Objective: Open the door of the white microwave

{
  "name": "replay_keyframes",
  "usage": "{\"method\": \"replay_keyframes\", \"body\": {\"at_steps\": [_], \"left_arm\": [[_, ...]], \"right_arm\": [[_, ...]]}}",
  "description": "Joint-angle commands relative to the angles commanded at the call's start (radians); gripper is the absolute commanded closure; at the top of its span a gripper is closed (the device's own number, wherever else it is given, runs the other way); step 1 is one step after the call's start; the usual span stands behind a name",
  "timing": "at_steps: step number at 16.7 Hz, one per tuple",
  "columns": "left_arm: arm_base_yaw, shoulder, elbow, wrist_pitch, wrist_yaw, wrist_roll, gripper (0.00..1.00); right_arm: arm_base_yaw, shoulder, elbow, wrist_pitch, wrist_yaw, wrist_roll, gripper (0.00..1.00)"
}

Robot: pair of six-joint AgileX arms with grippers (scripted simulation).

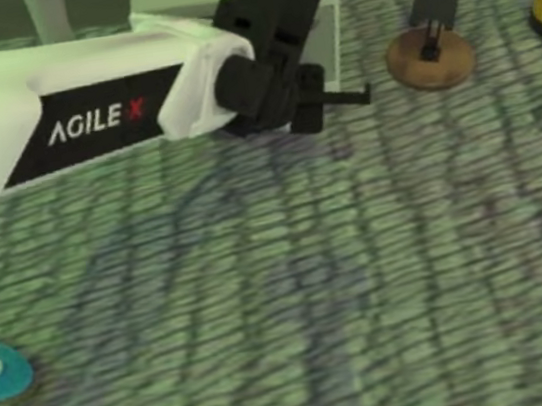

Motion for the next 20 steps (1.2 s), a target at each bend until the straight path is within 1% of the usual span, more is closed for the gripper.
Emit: {"method": "replay_keyframes", "body": {"at_steps": [6, 20], "left_arm": [[0.018, -0.043, -0.06, 0.036, 0.036, 0.056, 1.0], [0.019, -0.044, -0.063, 0.036, 0.037, 0.058, 1.0]], "right_arm": [[0.0, 0.0, 0.0, 0.0, 0.0, 0.0, 0.0], [0.0, 0.0, 0.0, 0.0, 0.0, 0.0, 0.0]]}}
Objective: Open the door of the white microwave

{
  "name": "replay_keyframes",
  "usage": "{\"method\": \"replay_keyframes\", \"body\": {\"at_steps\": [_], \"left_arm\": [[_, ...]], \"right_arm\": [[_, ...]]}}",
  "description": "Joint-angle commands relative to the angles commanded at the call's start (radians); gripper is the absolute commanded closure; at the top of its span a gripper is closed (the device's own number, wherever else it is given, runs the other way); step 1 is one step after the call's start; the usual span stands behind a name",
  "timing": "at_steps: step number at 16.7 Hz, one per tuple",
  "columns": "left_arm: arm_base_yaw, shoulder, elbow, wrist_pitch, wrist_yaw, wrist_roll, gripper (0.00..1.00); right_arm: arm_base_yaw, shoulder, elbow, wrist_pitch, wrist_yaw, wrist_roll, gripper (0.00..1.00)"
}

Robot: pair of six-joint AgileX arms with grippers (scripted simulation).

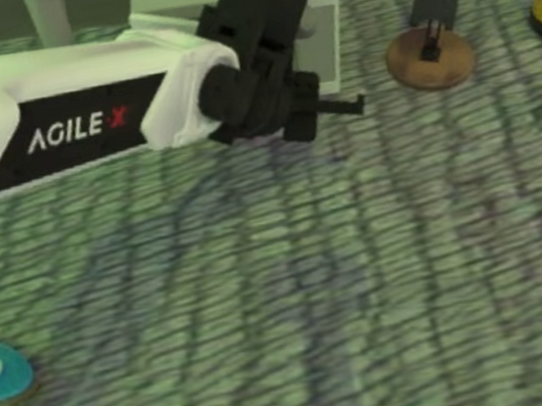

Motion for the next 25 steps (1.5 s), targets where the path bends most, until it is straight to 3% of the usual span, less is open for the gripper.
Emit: {"method": "replay_keyframes", "body": {"at_steps": [11, 20, 25], "left_arm": [[0.0, 0.0, 0.0, 0.0, 0.0, 0.0, 1.0], [0.015, -0.04, -0.06, 0.03, 0.048, 0.059, 1.0], [0.015, -0.04, -0.061, 0.03, 0.049, 0.059, 1.0]], "right_arm": [[0.0, 0.0, 0.0, 0.0, 0.0, 0.0, 0.0], [0.0, 0.0, 0.0, 0.0, 0.0, 0.0, 0.0], [0.0, 0.0, 0.0, 0.0, 0.0, 0.0, 0.0]]}}
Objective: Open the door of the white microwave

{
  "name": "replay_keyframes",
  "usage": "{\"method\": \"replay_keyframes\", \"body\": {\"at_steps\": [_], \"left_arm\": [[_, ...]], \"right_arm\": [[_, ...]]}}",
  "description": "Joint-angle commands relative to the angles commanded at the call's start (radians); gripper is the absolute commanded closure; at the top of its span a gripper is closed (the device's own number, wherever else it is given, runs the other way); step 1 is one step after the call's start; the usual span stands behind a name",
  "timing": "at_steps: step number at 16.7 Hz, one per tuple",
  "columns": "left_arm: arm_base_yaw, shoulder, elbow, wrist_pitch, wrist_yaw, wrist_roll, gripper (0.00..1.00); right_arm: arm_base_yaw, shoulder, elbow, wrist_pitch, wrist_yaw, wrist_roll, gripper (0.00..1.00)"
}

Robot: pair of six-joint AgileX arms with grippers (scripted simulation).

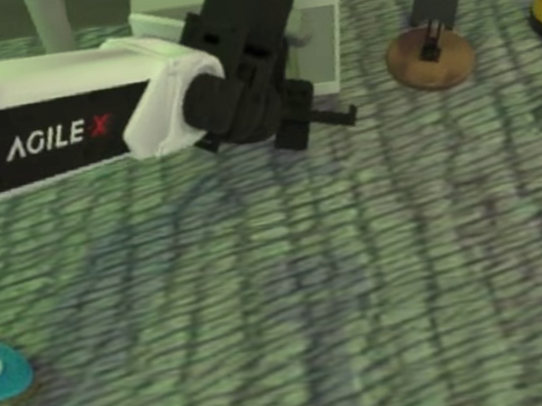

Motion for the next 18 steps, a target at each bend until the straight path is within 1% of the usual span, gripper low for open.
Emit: {"method": "replay_keyframes", "body": {"at_steps": [18], "left_arm": [[0.0, 0.0, 0.0, 0.0, 0.0, 0.0, 1.0]], "right_arm": [[0.0, 0.0, 0.0, 0.0, 0.0, 0.0, 0.0]]}}
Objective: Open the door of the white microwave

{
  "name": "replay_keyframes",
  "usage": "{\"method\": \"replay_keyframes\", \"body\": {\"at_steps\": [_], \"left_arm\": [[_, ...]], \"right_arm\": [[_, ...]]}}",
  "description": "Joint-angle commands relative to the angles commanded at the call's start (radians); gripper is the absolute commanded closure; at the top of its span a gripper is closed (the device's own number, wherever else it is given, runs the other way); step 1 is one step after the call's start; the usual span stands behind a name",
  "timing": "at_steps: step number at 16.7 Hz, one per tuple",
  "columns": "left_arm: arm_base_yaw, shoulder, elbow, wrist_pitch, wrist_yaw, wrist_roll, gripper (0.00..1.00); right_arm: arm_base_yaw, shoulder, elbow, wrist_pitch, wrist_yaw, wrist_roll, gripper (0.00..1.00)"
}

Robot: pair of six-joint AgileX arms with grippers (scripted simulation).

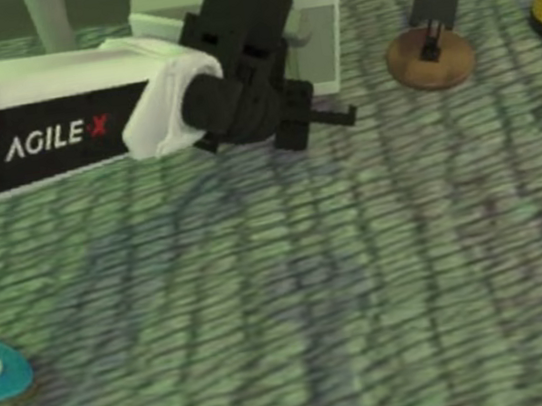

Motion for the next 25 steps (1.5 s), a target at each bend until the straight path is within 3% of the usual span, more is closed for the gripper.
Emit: {"method": "replay_keyframes", "body": {"at_steps": [9, 25], "left_arm": [[0.014, -0.031, -0.046, 0.021, 0.042, 0.05, 1.0], [0.014, -0.031, -0.046, 0.021, 0.042, 0.05, 1.0]], "right_arm": [[0.0, 0.0, 0.0, 0.0, 0.0, 0.0, 0.0], [0.0, 0.0, 0.0, 0.0, 0.0, 0.0, 0.0]]}}
